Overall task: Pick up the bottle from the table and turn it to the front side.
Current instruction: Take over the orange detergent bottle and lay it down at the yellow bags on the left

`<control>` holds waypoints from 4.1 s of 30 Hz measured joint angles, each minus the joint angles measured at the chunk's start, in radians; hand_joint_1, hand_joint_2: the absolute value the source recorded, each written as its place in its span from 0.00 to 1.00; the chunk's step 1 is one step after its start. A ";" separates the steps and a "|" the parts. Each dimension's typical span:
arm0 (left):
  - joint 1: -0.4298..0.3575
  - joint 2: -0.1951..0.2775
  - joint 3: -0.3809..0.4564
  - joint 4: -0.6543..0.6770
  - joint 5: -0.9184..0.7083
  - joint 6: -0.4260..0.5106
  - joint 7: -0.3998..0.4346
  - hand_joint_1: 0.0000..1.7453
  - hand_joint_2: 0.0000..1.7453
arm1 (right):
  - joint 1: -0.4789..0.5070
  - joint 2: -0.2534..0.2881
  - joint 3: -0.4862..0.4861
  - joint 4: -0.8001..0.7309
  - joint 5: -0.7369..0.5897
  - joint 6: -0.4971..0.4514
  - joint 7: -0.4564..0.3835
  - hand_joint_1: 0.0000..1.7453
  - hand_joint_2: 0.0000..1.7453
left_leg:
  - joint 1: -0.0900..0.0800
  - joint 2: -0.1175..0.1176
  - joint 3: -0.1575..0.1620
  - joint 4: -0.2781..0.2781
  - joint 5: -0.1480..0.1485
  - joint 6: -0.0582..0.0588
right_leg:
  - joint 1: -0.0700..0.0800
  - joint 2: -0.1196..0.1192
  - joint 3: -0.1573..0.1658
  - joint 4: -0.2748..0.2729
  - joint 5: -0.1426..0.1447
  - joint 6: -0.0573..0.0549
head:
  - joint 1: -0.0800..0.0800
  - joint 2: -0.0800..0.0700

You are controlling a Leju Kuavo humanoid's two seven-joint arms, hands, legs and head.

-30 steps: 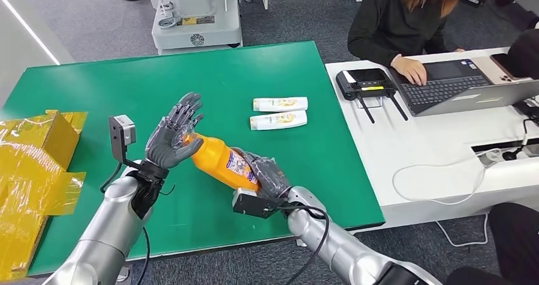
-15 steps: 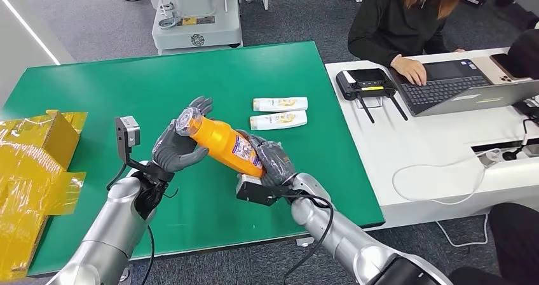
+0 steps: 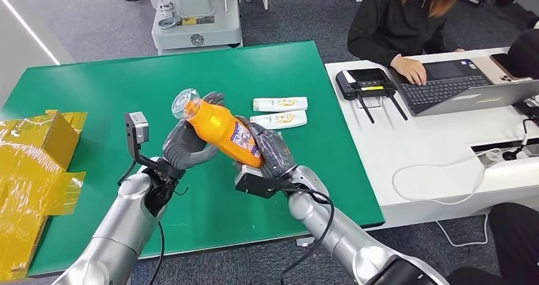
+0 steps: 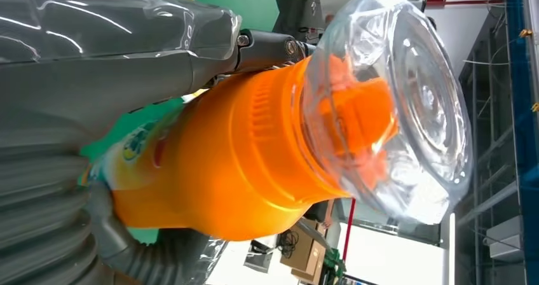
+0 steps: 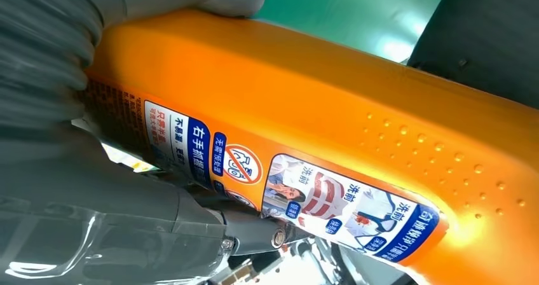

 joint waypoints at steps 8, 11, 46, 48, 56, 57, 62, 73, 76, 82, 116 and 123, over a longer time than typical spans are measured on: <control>-0.004 -0.007 0.000 0.000 0.039 0.026 -0.001 0.00 1.00 | -0.025 0.042 -0.001 0.042 -0.052 0.007 -0.044 1.00 1.00 | 0.000 0.000 0.000 0.000 0.000 0.000 | 0.000 0.000 0.000 0.000 0.000 0.000 | 0.000 0.000; -0.004 -0.009 0.000 0.000 0.048 0.030 -0.003 0.00 1.00 | -0.045 0.064 -0.001 0.064 -0.066 0.006 -0.056 1.00 1.00 | 0.000 0.000 0.000 0.000 0.000 0.000 | 0.000 0.000 0.000 0.000 0.000 0.000 | 0.000 0.000; 0.003 0.027 0.007 -0.004 0.046 0.050 0.018 0.96 1.00 | -0.050 0.073 0.029 0.185 0.011 0.026 0.028 1.00 1.00 | 0.000 0.000 0.000 0.000 0.000 0.000 | 0.000 0.000 0.000 0.000 0.000 0.000 | 0.000 0.000; 0.003 0.026 0.007 -0.004 0.049 0.042 0.018 0.93 1.00 | -0.048 0.071 0.029 0.183 0.006 0.020 0.025 1.00 1.00 | 0.000 0.000 0.000 0.000 0.000 0.000 | 0.000 0.000 0.000 0.000 0.000 0.000 | 0.000 0.000; 0.002 0.023 0.006 -0.005 0.049 0.016 0.021 0.88 1.00 | -0.040 0.057 0.027 0.162 -0.016 0.002 0.013 1.00 1.00 | 0.000 0.000 0.000 0.000 0.000 0.000 | 0.000 0.000 0.000 0.000 0.000 0.000 | 0.000 0.000; 0.002 0.021 0.006 -0.005 0.052 0.015 0.023 0.85 1.00 | -0.040 0.055 0.026 0.158 -0.020 0.001 0.011 1.00 1.00 | 0.000 0.000 0.000 0.000 0.000 0.000 | 0.000 0.000 0.000 0.000 0.000 0.000 | 0.000 0.000; -0.004 0.011 0.006 -0.005 0.065 0.015 0.031 0.42 1.00 | -0.041 0.050 0.021 0.139 -0.032 0.001 0.007 1.00 1.00 | 0.000 0.000 0.000 0.000 0.000 0.000 | 0.000 0.000 0.000 0.000 0.000 0.000 | 0.000 0.000; -0.012 -0.006 0.005 -0.015 0.084 0.021 0.038 1.00 1.00 | -0.060 0.052 0.019 0.123 -0.050 -0.003 0.006 0.21 1.00 | 0.000 0.000 0.000 0.000 0.000 0.000 | 0.000 0.000 0.000 0.000 0.000 0.000 | 0.000 0.000; -0.012 -0.010 0.003 -0.020 0.082 0.025 0.045 1.00 1.00 | -0.066 0.056 0.019 0.118 -0.066 -0.003 -0.005 0.00 1.00 | 0.000 0.000 0.000 0.000 0.000 0.000 | 0.000 0.000 0.000 0.000 0.000 0.000 | 0.000 0.000; -0.011 -0.015 0.003 -0.021 0.081 0.035 0.059 1.00 1.00 | -0.070 0.064 0.009 0.095 -0.104 -0.013 -0.034 0.00 1.00 | 0.000 -0.001 0.000 0.000 0.000 0.000 | 0.000 0.000 0.000 0.000 0.000 0.000 | 0.000 0.000; -0.054 0.062 0.001 -0.063 -0.366 0.439 -0.097 1.00 1.00 | 0.130 0.035 -0.026 -0.198 -0.180 -0.040 -0.111 0.00 1.00 | 0.000 0.000 0.000 0.000 0.000 0.000 | 0.000 0.000 0.000 0.000 0.000 0.000 | 0.000 0.000; -0.103 0.119 -0.012 -0.094 -0.556 0.603 -0.114 1.00 1.00 | 0.181 0.019 0.007 -0.279 -0.198 -0.043 -0.111 0.00 1.00 | 0.000 0.000 0.000 0.000 0.000 0.000 | 0.000 0.000 0.000 0.000 0.000 0.000 | 0.000 0.000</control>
